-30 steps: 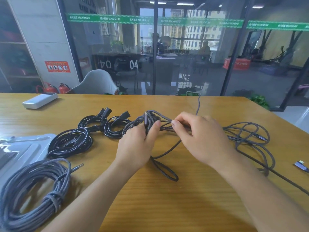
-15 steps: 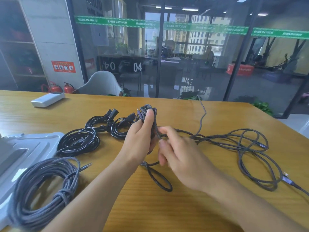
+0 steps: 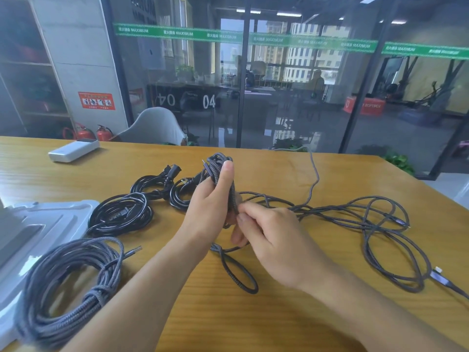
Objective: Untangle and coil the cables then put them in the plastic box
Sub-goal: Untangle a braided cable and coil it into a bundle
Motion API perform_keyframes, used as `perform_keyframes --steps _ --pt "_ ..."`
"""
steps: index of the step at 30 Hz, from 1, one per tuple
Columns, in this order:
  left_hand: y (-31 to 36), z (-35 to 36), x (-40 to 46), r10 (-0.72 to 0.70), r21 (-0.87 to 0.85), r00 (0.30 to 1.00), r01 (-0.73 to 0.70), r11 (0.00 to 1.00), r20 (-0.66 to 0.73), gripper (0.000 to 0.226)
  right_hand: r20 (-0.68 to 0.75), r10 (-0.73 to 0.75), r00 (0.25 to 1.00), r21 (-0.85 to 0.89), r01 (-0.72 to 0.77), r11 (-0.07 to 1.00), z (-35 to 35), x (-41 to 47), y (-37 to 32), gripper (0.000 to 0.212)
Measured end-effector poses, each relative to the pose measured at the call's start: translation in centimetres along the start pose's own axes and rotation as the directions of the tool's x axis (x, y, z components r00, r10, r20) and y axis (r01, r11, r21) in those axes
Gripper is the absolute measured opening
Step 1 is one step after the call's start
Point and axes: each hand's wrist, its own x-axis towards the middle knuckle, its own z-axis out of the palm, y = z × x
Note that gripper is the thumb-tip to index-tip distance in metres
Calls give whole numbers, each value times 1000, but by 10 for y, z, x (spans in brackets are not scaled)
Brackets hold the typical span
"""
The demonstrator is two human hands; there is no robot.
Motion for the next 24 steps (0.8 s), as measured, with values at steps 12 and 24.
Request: perform_keyframes --steps 12,24 --pt "8 9 -7 16 -252 980 35 967 196 53 414 139 899 84 -190 978 -1 5 7 80" --pt "16 3 -10 134 -167 979 -108 980 152 75 277 59 959 -102 -31 994 9 4 21 78"
